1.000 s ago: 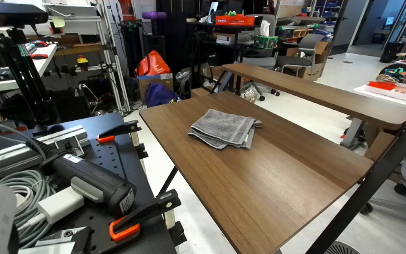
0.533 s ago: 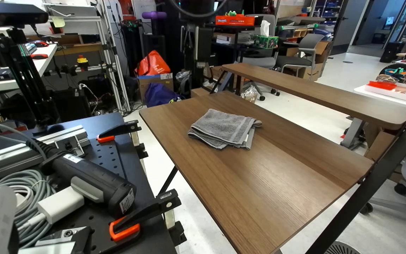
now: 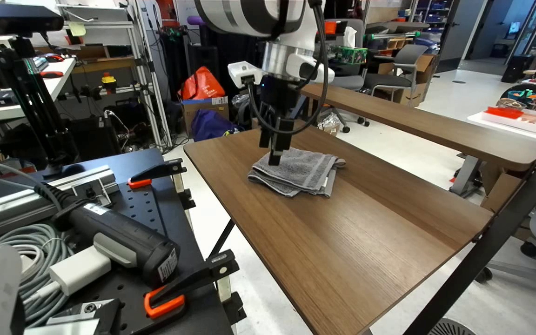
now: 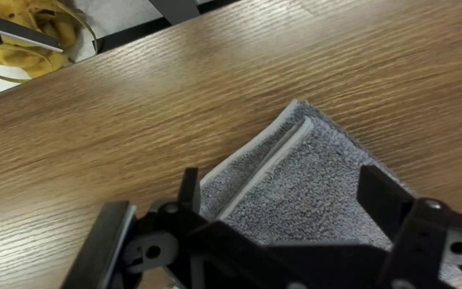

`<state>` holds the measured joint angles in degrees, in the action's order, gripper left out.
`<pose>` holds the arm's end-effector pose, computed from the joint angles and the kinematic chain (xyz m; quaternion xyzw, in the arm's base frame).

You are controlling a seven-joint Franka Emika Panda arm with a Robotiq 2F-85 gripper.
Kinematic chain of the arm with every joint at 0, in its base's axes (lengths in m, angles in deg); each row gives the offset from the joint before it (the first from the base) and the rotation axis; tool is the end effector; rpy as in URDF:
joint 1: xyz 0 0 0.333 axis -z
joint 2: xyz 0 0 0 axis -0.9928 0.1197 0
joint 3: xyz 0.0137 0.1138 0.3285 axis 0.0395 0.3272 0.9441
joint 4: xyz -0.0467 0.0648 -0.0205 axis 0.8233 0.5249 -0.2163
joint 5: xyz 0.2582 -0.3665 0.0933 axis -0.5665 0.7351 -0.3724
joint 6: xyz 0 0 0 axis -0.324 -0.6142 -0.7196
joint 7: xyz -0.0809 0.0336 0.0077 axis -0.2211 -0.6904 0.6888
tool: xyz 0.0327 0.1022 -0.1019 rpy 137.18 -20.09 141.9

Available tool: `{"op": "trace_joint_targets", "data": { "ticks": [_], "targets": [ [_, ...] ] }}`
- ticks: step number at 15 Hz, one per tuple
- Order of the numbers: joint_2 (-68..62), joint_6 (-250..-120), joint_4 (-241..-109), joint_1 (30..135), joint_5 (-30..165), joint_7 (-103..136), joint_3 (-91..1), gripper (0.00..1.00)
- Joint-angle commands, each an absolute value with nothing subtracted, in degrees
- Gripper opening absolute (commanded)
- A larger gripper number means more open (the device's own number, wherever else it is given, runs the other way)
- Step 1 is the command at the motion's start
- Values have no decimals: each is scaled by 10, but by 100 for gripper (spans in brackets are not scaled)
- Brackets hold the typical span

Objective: Move the cloth to the right

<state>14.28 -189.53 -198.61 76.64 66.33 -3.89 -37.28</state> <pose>0.6082 0.1115 0.0689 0.9886 -0.1194 -0.0895 0.0199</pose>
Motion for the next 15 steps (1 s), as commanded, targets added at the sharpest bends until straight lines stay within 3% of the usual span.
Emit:
{"op": "trace_joint_targets", "data": {
  "ticks": [1,15],
  "targets": [
    [209,-1891,-1908,742,636,-45,-393,100],
    [323,-1881,-1745,710,611,-83,-428,100]
  ]
}}
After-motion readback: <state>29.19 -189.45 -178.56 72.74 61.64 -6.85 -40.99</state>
